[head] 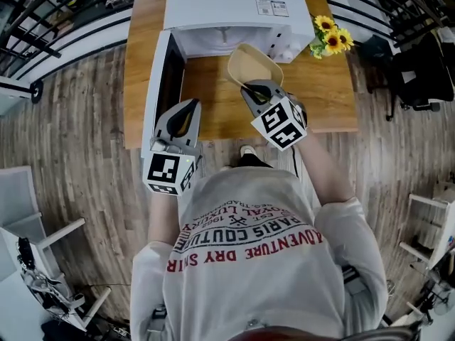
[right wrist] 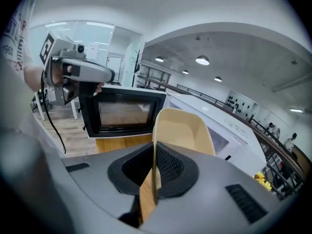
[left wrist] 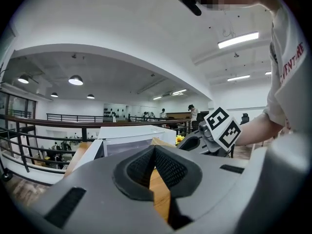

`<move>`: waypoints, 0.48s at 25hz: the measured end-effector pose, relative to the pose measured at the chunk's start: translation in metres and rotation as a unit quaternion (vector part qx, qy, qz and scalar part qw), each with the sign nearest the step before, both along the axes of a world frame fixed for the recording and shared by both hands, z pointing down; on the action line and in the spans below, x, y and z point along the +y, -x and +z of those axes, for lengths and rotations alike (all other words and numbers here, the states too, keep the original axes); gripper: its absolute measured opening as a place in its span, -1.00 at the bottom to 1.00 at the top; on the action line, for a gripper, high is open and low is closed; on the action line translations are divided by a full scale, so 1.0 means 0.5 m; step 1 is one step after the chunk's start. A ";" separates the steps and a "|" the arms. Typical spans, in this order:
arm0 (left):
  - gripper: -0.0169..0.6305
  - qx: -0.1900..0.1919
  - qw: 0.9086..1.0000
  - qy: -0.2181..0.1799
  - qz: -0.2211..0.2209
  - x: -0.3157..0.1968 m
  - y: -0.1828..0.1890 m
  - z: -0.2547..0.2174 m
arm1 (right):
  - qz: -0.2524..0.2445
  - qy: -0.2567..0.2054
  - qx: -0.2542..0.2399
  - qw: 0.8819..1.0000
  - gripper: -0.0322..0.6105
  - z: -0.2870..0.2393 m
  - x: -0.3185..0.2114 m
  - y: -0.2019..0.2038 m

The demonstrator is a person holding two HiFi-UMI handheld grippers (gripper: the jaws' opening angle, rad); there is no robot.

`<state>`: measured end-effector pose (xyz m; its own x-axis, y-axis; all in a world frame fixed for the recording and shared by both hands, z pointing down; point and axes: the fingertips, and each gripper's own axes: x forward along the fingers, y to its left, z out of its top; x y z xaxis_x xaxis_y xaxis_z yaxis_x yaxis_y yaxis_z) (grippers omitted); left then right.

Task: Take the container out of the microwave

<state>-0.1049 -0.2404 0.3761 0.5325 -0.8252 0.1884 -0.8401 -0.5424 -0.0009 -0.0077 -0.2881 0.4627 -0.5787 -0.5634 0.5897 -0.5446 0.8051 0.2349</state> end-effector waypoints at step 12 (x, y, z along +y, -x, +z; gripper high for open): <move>-0.91 -0.002 0.998 -0.038 0.051 0.024 -0.032 -0.057 | 0.111 -0.113 -0.148 0.976 -0.79 -0.191 0.079 -0.093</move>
<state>-0.0888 -0.2285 0.3477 0.6139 -0.7787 0.1294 -0.7804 -0.6234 -0.0494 0.0387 -0.2488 0.3672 -0.5543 -0.7903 0.2611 -0.7703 0.6059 0.1988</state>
